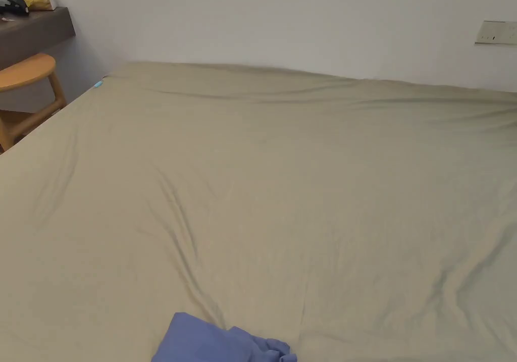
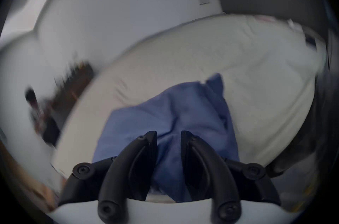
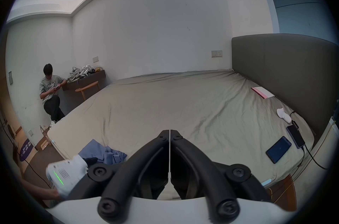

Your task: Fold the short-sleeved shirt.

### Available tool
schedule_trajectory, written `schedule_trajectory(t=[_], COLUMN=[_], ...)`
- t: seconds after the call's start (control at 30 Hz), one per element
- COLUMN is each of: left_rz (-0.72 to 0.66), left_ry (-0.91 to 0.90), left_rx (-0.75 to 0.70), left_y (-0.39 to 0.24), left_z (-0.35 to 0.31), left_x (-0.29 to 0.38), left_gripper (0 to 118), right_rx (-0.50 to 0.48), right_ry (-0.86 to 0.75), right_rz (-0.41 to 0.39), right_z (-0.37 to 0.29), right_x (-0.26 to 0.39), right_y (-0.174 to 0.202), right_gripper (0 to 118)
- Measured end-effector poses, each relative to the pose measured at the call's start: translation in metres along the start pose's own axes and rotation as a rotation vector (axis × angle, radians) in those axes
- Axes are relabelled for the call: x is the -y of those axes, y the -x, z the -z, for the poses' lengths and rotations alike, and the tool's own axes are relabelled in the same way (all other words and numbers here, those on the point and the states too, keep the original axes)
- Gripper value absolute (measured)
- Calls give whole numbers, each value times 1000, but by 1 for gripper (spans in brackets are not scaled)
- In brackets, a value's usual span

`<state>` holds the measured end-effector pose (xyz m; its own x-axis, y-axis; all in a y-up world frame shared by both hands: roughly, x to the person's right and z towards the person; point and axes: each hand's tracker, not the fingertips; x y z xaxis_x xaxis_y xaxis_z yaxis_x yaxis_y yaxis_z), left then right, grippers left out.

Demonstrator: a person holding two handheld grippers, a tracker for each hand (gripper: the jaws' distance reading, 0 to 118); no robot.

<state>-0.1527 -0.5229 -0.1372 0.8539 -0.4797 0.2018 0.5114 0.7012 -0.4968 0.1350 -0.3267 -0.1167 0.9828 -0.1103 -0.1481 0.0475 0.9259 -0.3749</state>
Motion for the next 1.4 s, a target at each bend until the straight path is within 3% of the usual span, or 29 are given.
schedule_trajectory(t=[0.03,0.13,0.43,0.57,0.73,0.8,1.0,1.1,1.2,1.3,1.4], left_rz=[76,122,-194,-376,-353,-292,-163,-204,-242,-545,-786], left_ry=[-36,-38,5,24,154,111,38,102,67,35,24], left_rx=[-23,-9,264,154,294,261,323,455,416,473,390], left_y=[-12,-28,39,63,47,33,-8,-9,18,77,146], left_z=[-2,2,-17,-1,50,47,23,25,13,-1,-12], left_x=[2,4,-21,-41,-42,-47,-63,-65,-65,-56,-40], left_gripper=[20,17,18,18,13,5,4,4,4,4,5], right_rx=[-2,-14,-33,-42,-45,-36,-37,-47,-43,-46,-70], right_ry=[2,9,-13,-9,0,1,23,19,7,-4,-16], right_rz=[-4,-25,-37,-41,-77,-84,-36,-49,-75,-56,-41], right_z=[1,1,-3,-4,-6,-7,-1,-3,-6,-5,2], right_x=[0,-1,-7,-8,-6,-5,-3,-4,-5,-8,-13], right_y=[2,7,14,19,23,24,22,23,23,21,31], right_gripper=[2,2,2,2,2,2,2,2,2,2,2])
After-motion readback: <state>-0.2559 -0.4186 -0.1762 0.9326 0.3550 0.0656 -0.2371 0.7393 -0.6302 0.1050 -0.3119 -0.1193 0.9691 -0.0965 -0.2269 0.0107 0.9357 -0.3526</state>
